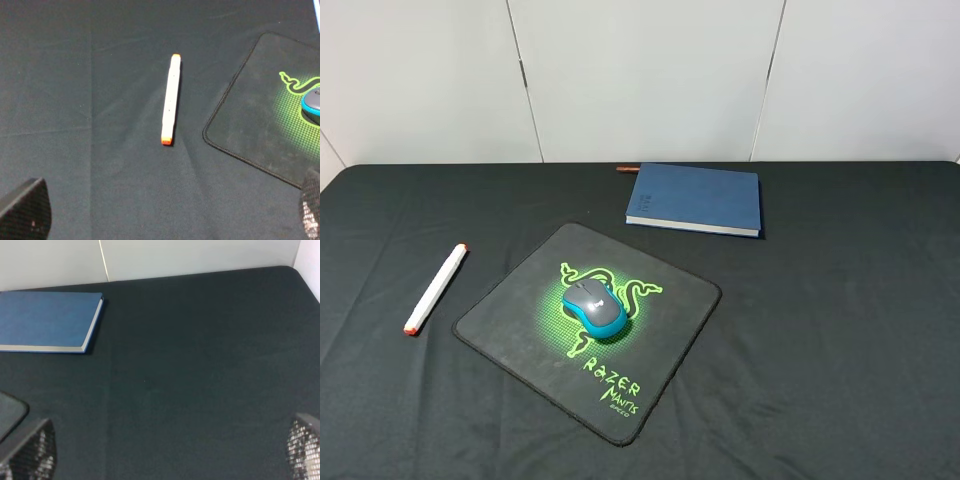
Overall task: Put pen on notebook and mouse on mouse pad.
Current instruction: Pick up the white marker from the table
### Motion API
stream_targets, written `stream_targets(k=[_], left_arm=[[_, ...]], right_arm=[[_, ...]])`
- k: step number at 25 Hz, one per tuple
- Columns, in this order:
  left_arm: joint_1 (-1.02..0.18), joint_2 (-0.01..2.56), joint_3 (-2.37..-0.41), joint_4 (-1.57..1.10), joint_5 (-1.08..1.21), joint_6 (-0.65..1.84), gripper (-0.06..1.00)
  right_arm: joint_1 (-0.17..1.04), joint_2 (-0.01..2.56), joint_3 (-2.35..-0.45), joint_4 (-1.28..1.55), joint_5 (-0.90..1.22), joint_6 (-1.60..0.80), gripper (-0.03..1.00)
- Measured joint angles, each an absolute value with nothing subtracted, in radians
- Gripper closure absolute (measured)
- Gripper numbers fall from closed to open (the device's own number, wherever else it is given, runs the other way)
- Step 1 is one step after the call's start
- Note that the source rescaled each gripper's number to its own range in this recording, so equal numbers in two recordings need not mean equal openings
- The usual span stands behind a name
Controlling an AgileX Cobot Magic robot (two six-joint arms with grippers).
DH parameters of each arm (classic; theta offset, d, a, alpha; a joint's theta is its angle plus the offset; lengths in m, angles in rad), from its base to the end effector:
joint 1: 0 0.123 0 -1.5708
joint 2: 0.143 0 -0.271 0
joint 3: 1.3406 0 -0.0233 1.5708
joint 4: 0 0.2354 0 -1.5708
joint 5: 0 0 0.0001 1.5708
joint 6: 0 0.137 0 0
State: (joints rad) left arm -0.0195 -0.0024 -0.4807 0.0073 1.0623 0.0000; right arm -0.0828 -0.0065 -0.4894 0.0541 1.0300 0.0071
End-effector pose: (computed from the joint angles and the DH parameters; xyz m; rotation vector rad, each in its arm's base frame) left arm 0.0380 0.0001 0.2429 0.0198 2.0627 -0.0033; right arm 0.0390 0.0031 0.2498 0.0893 2.0146 0.0164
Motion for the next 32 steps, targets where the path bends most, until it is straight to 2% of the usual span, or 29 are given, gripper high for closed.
stream_targets(k=[32], left_arm=[[-0.019,-0.002,-0.501,0.006,1.105,-0.029,-0.05]], right_arm=[[-0.083,-0.006,-0.489,0.054,1.03,0.007,-0.03]])
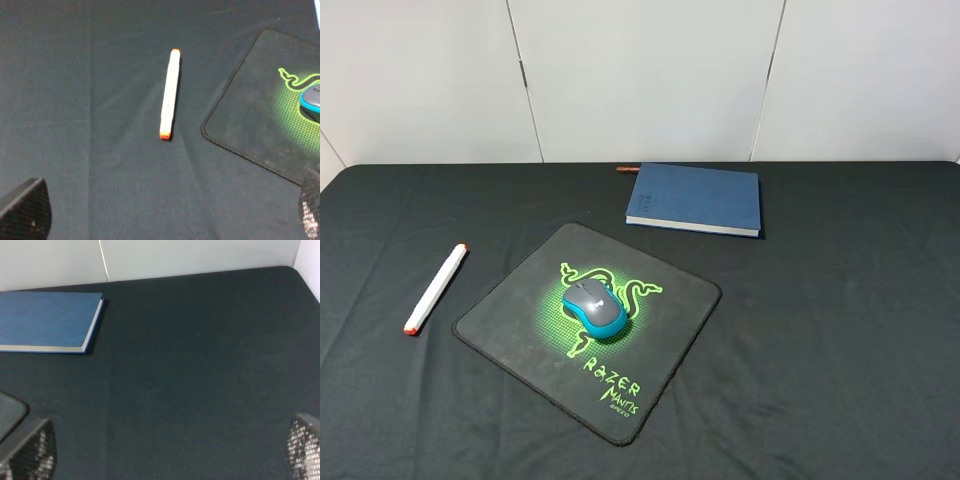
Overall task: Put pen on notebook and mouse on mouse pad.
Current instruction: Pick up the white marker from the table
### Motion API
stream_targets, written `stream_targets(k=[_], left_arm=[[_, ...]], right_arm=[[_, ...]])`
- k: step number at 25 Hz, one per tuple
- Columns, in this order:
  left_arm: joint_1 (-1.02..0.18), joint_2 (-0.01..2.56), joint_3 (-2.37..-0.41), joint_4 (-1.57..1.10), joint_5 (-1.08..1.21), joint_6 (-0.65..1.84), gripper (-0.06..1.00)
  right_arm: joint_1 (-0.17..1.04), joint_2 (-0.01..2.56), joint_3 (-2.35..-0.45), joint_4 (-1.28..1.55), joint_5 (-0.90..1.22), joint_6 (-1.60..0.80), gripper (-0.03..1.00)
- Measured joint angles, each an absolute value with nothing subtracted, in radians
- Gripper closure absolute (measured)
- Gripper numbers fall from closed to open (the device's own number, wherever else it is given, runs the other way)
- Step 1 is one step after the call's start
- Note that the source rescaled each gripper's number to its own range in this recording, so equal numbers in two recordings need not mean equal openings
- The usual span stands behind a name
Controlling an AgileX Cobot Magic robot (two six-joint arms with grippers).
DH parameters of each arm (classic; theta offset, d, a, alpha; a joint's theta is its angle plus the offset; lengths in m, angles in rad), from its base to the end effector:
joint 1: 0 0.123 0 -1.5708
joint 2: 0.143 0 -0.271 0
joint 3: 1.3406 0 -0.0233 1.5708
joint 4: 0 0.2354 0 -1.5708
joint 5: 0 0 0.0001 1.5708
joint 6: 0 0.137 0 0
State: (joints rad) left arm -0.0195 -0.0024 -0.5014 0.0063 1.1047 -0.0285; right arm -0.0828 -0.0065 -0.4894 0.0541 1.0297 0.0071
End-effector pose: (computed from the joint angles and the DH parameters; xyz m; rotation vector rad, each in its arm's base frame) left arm 0.0334 0.0001 0.2441 -0.0099 2.0845 -0.0216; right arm 0.0390 0.0031 0.2498 0.0892 2.0143 0.0163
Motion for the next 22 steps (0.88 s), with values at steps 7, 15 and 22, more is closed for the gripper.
stream_targets(k=[7,15,22], left_arm=[[-0.019,0.133,-0.614,0.021,1.181,-0.069,-0.05],[-0.019,0.453,-0.78,0.085,1.183,-0.072,-0.05],[-0.019,0.79,-0.817,0.091,1.102,-0.072,-0.04]], right_arm=[[-0.083,-0.006,-0.489,0.054,1.03,0.007,-0.03],[-0.083,-0.006,-0.489,0.054,1.03,0.007,-0.03],[-0.083,-0.006,-0.489,0.054,1.03,0.007,-0.03]])
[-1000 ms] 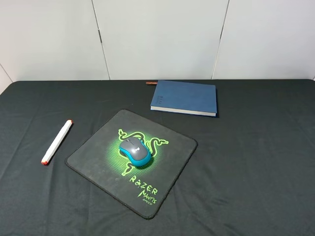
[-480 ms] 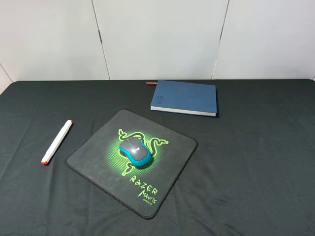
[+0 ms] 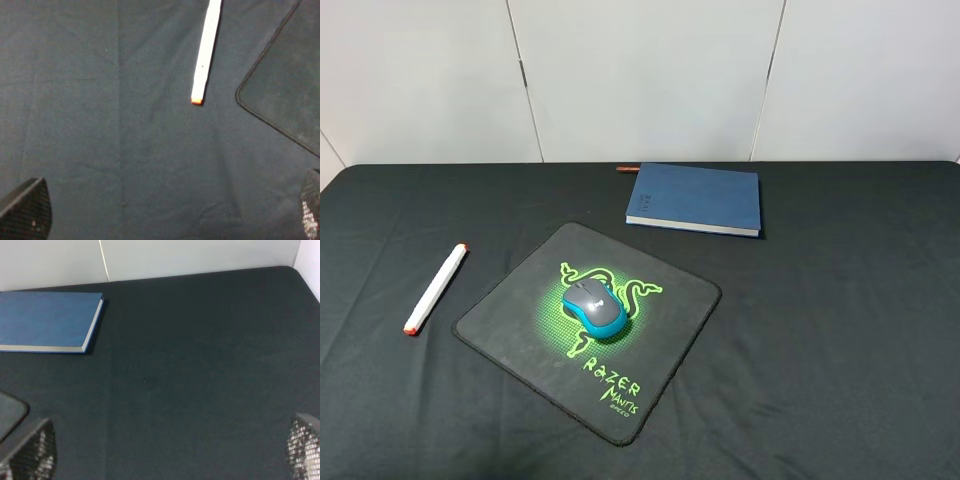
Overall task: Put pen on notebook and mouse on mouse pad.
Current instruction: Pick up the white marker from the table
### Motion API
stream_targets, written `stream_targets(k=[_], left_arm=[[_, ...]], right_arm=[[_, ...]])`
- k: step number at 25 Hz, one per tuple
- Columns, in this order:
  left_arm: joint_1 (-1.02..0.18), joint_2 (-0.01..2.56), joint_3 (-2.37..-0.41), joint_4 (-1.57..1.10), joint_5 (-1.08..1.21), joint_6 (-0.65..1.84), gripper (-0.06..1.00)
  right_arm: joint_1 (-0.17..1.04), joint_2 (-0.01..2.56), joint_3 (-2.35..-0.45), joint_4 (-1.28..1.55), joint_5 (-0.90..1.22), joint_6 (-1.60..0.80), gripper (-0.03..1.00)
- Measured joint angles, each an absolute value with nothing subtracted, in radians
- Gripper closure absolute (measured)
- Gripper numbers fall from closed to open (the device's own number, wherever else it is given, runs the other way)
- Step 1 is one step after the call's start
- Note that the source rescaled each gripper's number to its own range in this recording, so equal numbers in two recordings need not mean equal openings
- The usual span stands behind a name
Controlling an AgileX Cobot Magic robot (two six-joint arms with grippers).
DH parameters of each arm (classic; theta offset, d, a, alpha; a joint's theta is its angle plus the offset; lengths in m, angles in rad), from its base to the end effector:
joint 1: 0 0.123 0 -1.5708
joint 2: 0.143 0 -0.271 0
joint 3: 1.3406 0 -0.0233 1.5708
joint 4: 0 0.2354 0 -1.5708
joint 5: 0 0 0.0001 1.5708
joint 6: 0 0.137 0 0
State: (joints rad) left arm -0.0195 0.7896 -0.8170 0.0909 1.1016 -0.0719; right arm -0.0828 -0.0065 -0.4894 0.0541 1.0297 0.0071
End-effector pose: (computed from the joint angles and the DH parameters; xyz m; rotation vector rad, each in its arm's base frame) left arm 0.1453 0.0083 0.2769 -0.0455 2.5530 0.0842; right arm 0.0390 0.0031 0.2498 0.0892 2.0143 0.0163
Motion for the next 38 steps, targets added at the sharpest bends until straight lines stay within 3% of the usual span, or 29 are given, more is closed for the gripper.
stream_targets(k=[18,38], left_arm=[[-0.023,1.363,-0.817,0.089,0.772,-0.072,-0.02],[-0.059,1.719,-0.818,0.088,0.462,-0.072,-0.01]], right_arm=[[-0.083,-0.006,-0.489,0.054,1.027,0.007,-0.03],[-0.083,-0.006,-0.489,0.054,1.027,0.007,-0.03]])
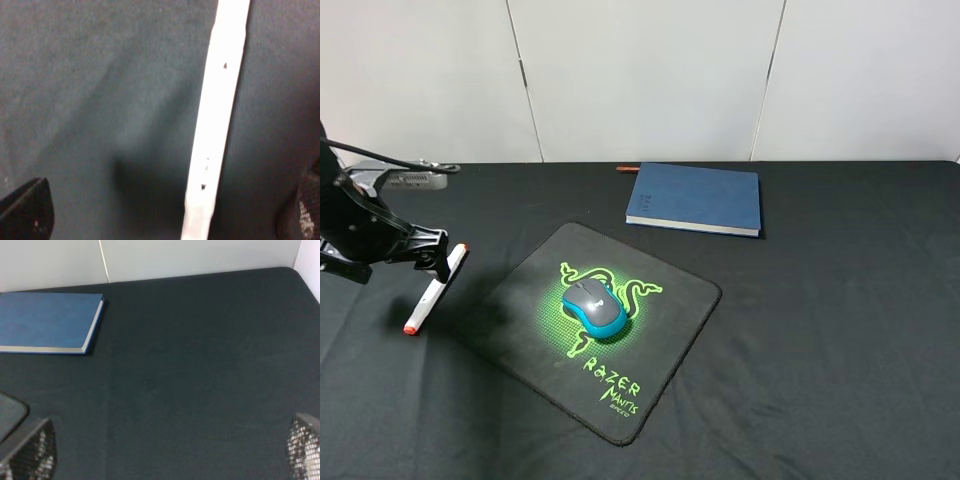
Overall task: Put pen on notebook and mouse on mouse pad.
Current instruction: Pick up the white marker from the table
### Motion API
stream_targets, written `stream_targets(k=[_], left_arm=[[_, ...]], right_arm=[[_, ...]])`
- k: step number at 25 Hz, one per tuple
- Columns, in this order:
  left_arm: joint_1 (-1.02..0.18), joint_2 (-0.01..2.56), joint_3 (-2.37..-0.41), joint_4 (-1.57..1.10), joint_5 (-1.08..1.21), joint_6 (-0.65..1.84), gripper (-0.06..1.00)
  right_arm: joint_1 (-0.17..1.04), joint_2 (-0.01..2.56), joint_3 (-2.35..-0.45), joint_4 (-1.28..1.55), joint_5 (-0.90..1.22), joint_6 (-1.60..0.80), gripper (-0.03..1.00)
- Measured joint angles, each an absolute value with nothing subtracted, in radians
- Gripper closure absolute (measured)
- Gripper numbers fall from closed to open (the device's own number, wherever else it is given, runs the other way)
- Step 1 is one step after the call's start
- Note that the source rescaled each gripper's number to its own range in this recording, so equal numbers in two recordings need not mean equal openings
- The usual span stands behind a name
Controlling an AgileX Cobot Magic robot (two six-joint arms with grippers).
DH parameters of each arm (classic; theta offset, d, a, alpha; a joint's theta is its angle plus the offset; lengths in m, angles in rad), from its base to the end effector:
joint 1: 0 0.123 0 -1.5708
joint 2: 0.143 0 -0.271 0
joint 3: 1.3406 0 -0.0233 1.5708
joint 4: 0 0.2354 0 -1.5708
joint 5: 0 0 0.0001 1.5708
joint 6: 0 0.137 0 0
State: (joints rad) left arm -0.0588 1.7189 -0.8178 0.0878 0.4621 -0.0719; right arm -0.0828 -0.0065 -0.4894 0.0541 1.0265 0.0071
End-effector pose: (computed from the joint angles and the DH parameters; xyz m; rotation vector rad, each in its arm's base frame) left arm 0.2960 -0.0121 0.0965 0.0849 2.8428 0.0445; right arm 0.0392 0.0031 0.2502 0.0892 2.0111 0.0162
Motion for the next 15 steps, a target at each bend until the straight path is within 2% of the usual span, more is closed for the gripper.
stream_targets(k=[15], left_arm=[[-0.059,1.835,-0.819,0.088,0.39,-0.072,0.0]], right_arm=[[-0.083,-0.006,-0.489,0.055,1.027,0.007,-0.03]])
